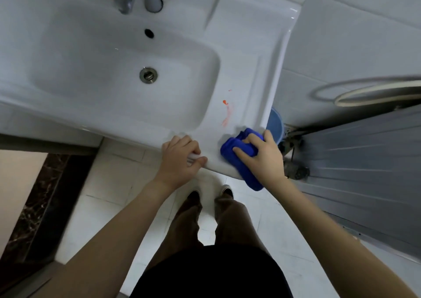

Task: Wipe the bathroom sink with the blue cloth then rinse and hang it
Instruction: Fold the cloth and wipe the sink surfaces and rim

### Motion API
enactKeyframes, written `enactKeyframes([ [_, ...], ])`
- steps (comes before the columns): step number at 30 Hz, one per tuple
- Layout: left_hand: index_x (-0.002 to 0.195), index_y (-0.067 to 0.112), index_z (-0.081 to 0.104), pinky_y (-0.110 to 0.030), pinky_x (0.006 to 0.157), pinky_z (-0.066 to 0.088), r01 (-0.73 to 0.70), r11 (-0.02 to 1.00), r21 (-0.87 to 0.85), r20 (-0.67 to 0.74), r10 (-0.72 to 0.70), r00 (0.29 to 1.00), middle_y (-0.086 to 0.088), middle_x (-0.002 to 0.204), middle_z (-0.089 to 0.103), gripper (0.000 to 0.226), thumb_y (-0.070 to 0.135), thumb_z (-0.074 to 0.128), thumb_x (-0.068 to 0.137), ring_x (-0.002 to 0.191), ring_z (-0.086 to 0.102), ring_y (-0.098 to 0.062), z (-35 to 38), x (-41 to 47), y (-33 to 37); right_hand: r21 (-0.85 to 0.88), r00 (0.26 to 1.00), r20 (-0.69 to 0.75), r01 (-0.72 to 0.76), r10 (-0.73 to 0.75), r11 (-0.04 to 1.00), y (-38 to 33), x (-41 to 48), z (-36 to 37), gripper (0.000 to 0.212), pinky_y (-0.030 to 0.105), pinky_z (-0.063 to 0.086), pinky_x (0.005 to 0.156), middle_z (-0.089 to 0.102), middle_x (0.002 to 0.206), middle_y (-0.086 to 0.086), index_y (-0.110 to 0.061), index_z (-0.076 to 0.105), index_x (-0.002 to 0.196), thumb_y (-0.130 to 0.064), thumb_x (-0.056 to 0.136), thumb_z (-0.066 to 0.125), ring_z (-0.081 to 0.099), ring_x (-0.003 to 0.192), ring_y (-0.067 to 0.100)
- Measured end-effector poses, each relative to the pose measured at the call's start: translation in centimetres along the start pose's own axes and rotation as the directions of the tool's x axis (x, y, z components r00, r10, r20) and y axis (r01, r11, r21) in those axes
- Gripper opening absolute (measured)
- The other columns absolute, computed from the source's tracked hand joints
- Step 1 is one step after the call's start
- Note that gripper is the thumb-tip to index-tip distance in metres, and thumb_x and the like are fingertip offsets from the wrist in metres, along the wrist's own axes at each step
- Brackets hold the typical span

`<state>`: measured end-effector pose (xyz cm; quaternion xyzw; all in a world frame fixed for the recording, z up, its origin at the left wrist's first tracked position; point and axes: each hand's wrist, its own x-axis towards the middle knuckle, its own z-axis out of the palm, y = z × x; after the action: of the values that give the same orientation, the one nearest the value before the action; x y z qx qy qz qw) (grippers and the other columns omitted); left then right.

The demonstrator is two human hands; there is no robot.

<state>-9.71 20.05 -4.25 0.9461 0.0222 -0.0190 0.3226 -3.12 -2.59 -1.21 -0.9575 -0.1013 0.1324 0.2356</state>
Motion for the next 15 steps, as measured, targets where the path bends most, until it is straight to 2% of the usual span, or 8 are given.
enactKeyframes([
  [4, 0.076, 0.024, 0.054, -0.028, 0.072, 0.021, 0.007, 1.0, 0.012, 0.004, -0.007, 1.0, 0.012, 0.08, 0.05, 0.023, 0.045, 0.062, 0.076, 0.08, 0.043, -0.011, -0.1, -0.1, 0.2, 0.018, 0.997, -0.075, -0.017, 0.019, 1.0, 1.0, 6.8, -1.6, 0.026, 0.033, 0.048, 0.065, 0.043, 0.098, 0.001, -0.02, 0.061, 0.094, -0.043, 0.083, 0.067, 0.053, 0.08, 0.023],
  [8, 0.075, 0.023, 0.055, -0.029, 0.073, 0.023, 0.04, 0.998, 0.039, -0.043, -0.039, 0.998, 0.013, 0.08, 0.051, 0.022, 0.044, 0.061, 0.077, 0.079, 0.046, -0.012, 0.5, -0.2, 0.0, 0.078, 0.988, -0.148, -0.024, 0.036, 0.997, 2.8, 17.6, -4.8, 0.031, 0.036, 0.048, 0.084, 0.045, 0.112, 0.013, -0.015, 0.062, 0.1, -0.039, 0.082, 0.069, 0.047, 0.086, 0.019],
  [10, 0.073, 0.022, 0.055, -0.031, 0.072, 0.025, 0.07, 0.996, 0.051, -0.069, -0.067, 0.995, 0.013, 0.078, 0.051, 0.024, 0.046, 0.059, 0.078, 0.077, 0.046, -0.013, 0.7, 0.0, 0.3, 0.06, 0.988, -0.15, -0.014, 0.023, 0.998, 3.1, 21.0, -6.1, 0.034, 0.036, 0.047, 0.086, 0.044, 0.116, 0.015, -0.011, 0.062, 0.102, -0.039, 0.083, 0.068, 0.043, 0.083, 0.017],
  [12, 0.069, 0.021, 0.054, -0.033, 0.072, 0.027, 0.111, 0.993, 0.044, -0.106, -0.105, 0.989, 0.012, 0.075, 0.051, 0.026, 0.045, 0.059, 0.078, 0.075, 0.047, -0.014, 0.9, 0.1, 0.8, 0.033, 0.991, -0.135, 0.005, -0.001, 0.999, 3.1, 20.5, -6.2, 0.034, 0.031, 0.045, 0.079, 0.043, 0.112, 0.011, -0.012, 0.063, 0.101, -0.041, 0.085, 0.066, 0.043, 0.079, 0.018],
  [15, 0.063, 0.02, 0.051, -0.037, 0.072, 0.032, 0.19, 0.982, 0.016, -0.188, -0.184, 0.965, 0.012, 0.069, 0.051, 0.026, 0.04, 0.06, 0.078, 0.07, 0.045, -0.014, 1.4, 0.4, 1.4, 0.068, 0.995, -0.045, 0.096, -0.093, 0.993, 3.2, 13.2, -4.3, 0.029, 0.03, 0.045, 0.071, 0.04, 0.106, 0.002, -0.017, 0.062, 0.095, -0.044, 0.086, 0.065, 0.048, 0.074, 0.018],
])
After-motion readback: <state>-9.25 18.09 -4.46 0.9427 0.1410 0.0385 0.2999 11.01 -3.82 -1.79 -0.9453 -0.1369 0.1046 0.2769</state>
